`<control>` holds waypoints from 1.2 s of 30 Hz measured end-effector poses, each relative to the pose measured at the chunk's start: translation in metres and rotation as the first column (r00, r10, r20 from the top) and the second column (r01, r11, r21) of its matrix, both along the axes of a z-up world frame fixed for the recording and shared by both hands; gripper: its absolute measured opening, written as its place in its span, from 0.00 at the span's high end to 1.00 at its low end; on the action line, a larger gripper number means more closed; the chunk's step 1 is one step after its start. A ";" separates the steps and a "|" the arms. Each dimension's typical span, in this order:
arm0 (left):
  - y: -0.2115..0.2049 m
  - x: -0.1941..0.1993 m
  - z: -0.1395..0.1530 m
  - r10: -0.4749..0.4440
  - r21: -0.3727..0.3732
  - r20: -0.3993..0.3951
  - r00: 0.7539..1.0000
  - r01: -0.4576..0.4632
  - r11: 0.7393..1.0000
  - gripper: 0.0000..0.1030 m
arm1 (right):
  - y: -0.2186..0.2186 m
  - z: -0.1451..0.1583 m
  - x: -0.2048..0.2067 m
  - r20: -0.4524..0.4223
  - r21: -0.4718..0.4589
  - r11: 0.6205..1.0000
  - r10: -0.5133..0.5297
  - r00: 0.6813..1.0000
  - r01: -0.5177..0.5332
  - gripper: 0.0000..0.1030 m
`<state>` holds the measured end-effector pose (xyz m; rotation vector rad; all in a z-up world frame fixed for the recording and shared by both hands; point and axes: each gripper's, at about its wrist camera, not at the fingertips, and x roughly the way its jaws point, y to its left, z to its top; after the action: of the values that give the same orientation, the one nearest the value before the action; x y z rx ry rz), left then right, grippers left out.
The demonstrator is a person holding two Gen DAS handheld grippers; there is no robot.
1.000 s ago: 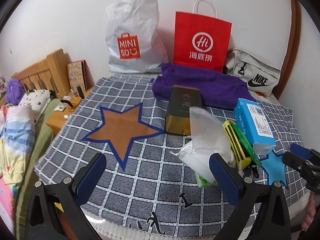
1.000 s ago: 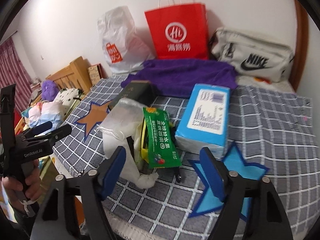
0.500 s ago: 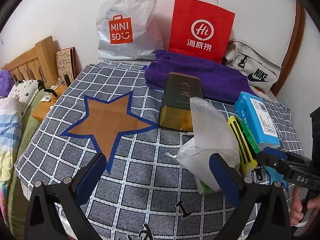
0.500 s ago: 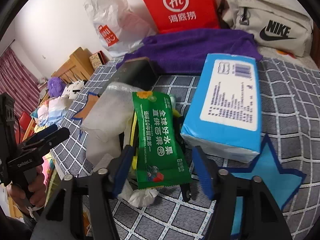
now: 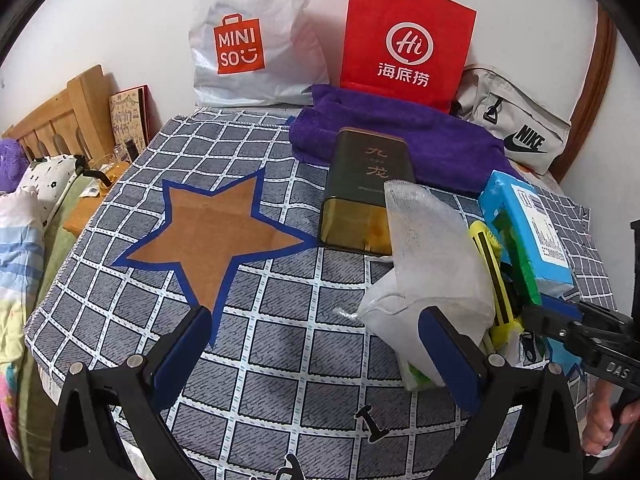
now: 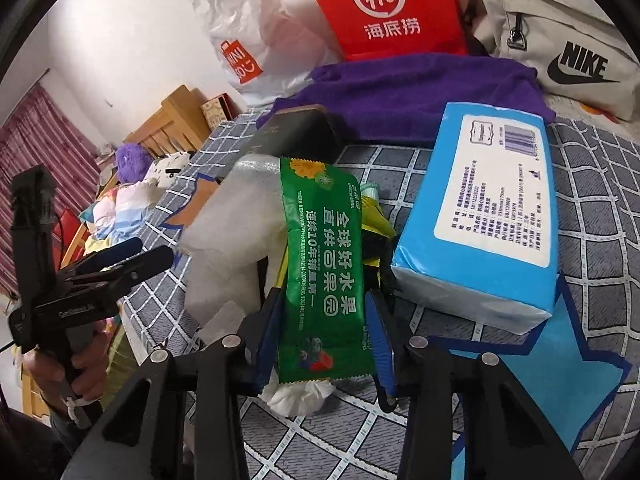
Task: Organize soft objects
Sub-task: 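Grasp the green snack packet with the right tool while the left tool approaches the mesh bag, then close the left tool on the translucent white mesh bag and lift it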
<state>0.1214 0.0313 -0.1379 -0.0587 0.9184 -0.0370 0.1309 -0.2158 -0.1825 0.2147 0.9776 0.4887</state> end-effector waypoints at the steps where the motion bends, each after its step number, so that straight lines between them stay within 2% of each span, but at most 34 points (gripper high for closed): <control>1: 0.001 0.001 0.000 -0.001 -0.001 0.003 1.000 0.001 1.000 0.00 | -0.002 0.002 -0.002 0.004 0.002 1.000 0.001 1.000 -0.001 0.61; 5: -0.002 0.002 0.000 -0.007 -0.017 0.004 1.000 0.007 1.000 0.00 | -0.008 0.015 -0.015 0.038 -0.015 1.000 -0.001 0.999 0.002 0.61; 10: -0.014 0.005 0.002 -0.052 -0.030 0.009 0.999 0.052 0.998 0.00 | -0.025 0.026 -0.042 0.070 -0.084 0.996 -0.022 0.997 0.028 0.61; 16: -0.038 0.020 0.000 -0.120 -0.044 0.001 0.993 0.120 0.992 0.00 | -0.049 0.010 -0.072 0.037 -0.217 0.973 -0.076 0.996 0.082 0.61; 19: -0.051 0.027 -0.002 -0.139 -0.020 -0.008 0.990 0.139 0.990 0.00 | -0.055 -0.002 -0.074 0.029 -0.281 0.953 -0.110 0.994 0.114 0.61; 22: -0.061 0.034 -0.007 -0.157 0.016 -0.022 0.987 0.158 0.987 0.00 | -0.058 -0.016 -0.070 0.003 -0.301 0.946 -0.125 0.992 0.120 0.61; 25: -0.065 0.040 -0.008 -0.161 0.021 -0.013 0.987 0.162 0.987 0.00 | -0.058 -0.026 -0.065 -0.006 -0.307 0.945 -0.116 0.993 0.108 0.57; 27: -0.067 0.042 -0.008 -0.168 0.024 -0.006 0.986 0.168 0.986 0.10 | -0.056 -0.029 -0.062 -0.007 -0.314 0.943 -0.114 0.993 0.106 0.55; 28: -0.067 0.043 -0.008 -0.173 0.025 -0.002 0.985 0.173 0.985 0.14 | -0.056 -0.029 -0.060 -0.002 -0.313 0.943 -0.116 0.993 0.109 0.51; 30: -0.067 0.045 -0.009 -0.186 0.017 -0.004 0.983 0.186 0.982 0.34 | -0.057 -0.030 -0.055 -0.001 -0.289 0.950 -0.121 0.993 0.115 0.43; 31: -0.066 0.047 -0.010 -0.198 -0.002 -0.012 0.980 0.198 0.980 0.39 | -0.057 -0.031 -0.052 -0.004 -0.278 0.953 -0.127 0.992 0.121 0.37; 34: -0.065 0.049 -0.011 -0.215 -0.021 -0.011 0.977 0.215 0.976 0.53 | -0.058 -0.037 -0.040 -0.017 -0.251 0.958 -0.151 0.988 0.142 0.37; 36: -0.064 0.049 -0.010 -0.218 -0.019 -0.004 0.976 0.217 0.976 0.68 | -0.057 -0.036 -0.034 -0.004 -0.244 0.957 -0.166 0.986 0.160 0.37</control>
<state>0.1705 -0.0325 -0.1479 0.0252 0.9273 -0.2488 0.0967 -0.2727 -0.2189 0.0798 1.0250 0.2125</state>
